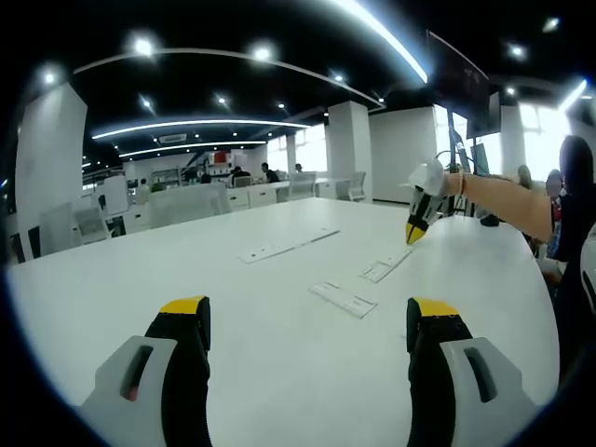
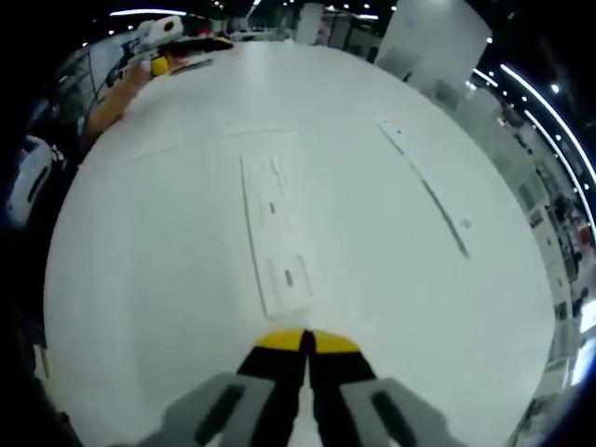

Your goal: Locate the socket holder cover, grip the socket holder cover, clip it into the socket holder slot.

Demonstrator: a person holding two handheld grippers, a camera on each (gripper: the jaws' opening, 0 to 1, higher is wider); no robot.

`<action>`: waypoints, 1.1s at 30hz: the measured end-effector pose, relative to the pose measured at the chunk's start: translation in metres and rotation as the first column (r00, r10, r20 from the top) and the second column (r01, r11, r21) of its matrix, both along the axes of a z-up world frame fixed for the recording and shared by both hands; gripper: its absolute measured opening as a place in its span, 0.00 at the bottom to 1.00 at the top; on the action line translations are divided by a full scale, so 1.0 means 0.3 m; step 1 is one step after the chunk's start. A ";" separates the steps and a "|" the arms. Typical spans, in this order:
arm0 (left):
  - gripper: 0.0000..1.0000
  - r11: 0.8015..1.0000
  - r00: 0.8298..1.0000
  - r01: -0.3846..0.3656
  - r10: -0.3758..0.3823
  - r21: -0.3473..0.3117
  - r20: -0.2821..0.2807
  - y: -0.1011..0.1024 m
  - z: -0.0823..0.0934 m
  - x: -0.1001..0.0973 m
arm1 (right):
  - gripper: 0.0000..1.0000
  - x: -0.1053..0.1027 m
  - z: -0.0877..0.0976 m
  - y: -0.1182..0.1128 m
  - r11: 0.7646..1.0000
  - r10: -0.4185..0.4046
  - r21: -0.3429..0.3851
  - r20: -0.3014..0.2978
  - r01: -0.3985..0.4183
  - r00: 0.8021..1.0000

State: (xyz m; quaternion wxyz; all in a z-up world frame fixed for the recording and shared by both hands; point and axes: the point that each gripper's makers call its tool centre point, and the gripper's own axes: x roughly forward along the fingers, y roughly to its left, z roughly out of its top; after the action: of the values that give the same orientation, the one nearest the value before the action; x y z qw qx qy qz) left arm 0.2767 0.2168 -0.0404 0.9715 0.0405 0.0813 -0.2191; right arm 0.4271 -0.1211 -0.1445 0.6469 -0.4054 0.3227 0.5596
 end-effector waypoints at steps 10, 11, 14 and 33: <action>0.86 1.000 1.000 -0.001 0.001 0.002 -0.006 0.001 -0.006 0.006 | 0.04 -0.007 -0.007 0.023 0.998 0.018 0.053 -0.005 -0.017 1.000; 0.86 1.000 1.000 -0.001 0.001 0.002 -0.007 0.001 -0.008 0.005 | 0.04 -0.009 -0.003 0.024 0.998 0.019 0.059 -0.007 -0.018 1.000; 0.86 1.000 1.000 -0.001 0.001 0.003 -0.010 0.000 -0.011 0.006 | 0.04 -0.015 -0.002 0.026 0.997 0.022 0.069 -0.011 -0.021 1.000; 0.86 1.000 1.000 0.001 -0.001 0.005 -0.012 0.000 -0.015 0.000 | 0.04 -0.039 -0.003 0.067 0.988 0.044 0.146 -0.020 -0.040 0.999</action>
State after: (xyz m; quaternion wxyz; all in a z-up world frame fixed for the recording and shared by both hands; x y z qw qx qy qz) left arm 0.2767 0.2168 -0.0450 0.9708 0.0416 0.0875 -0.2195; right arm 0.4155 -0.1010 -0.1455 0.6591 -0.3573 0.2796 0.5998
